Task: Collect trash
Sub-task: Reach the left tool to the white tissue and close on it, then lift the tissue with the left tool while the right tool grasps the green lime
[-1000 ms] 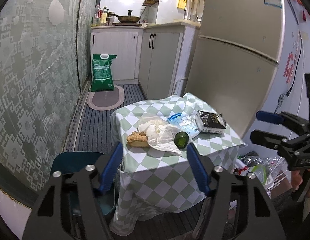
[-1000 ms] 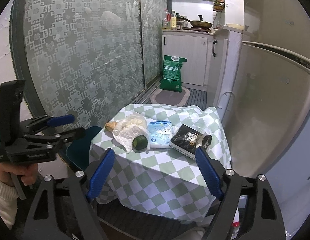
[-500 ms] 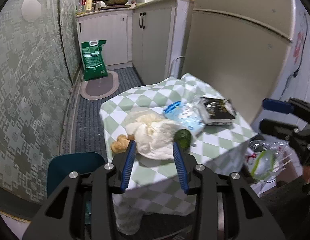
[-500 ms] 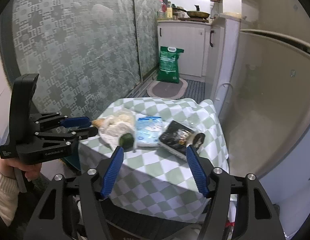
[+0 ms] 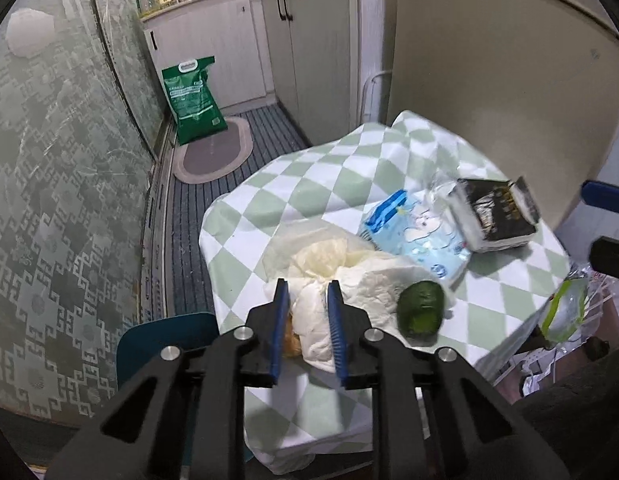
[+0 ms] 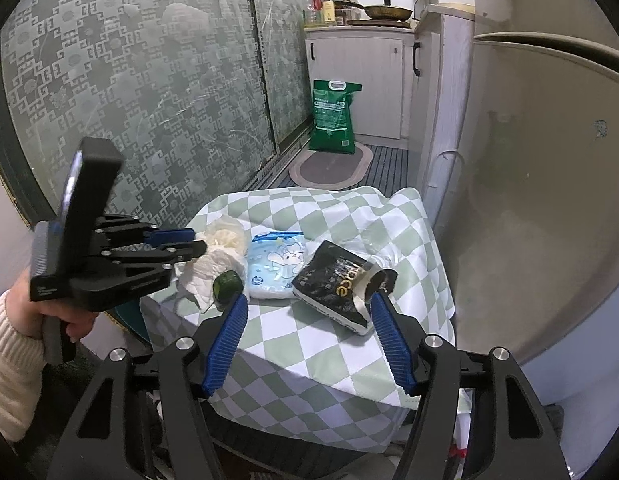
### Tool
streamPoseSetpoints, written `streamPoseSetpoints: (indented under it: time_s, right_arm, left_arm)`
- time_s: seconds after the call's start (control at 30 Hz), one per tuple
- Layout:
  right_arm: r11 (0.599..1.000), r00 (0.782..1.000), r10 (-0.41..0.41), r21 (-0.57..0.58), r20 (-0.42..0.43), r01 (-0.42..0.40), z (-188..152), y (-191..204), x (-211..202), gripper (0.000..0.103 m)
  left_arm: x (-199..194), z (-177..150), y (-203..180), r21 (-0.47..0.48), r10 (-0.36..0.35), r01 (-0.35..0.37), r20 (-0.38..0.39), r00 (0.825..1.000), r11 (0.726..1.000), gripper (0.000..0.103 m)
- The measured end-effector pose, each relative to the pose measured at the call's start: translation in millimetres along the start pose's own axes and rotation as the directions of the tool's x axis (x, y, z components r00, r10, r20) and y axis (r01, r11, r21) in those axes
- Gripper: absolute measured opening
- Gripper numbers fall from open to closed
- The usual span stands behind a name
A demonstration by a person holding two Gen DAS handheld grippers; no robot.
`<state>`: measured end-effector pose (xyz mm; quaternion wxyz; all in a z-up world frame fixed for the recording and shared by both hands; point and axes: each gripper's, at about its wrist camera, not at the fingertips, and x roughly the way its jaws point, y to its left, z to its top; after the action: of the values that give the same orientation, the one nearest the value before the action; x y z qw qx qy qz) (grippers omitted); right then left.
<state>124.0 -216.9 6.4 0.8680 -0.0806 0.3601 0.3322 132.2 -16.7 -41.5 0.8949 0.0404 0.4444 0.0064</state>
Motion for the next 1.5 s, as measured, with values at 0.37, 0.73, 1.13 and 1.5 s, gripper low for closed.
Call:
streamPoseSetpoints:
  time_s: [0.37, 0.73, 1.13, 1.5]
  right_arm:
    - [1.000, 0.999, 0.023, 0.004, -0.022, -0.023, 2, 10, 10, 0.065]
    - [0.993, 0.992, 0.108, -0.044, -0.065, -0.111, 2, 38, 33, 0.054]
    - [0.990, 0.985, 0.103, -0.077, -0.136, -0.114, 3, 70, 73, 0.047]
    - [0.994, 0.985, 0.018, -0.104, -0.169, -0.036, 8, 81, 101, 0.041]
  left_arm:
    - [-7, 12, 6, -0.017, -0.016, 0.017, 0.033, 0.999, 1.000, 0.008]
    - [-34, 21, 11, -0.044, -0.051, 0.059, 0.149, 0.988, 0.997, 0.008]
    - [-68, 22, 33, -0.107, -0.104, 0.137, 0.270, 0.957, 0.985, 0.007]
    - [-92, 8, 73, -0.181, -0.079, 0.147, 0.337, 0.938, 0.973, 0.007]
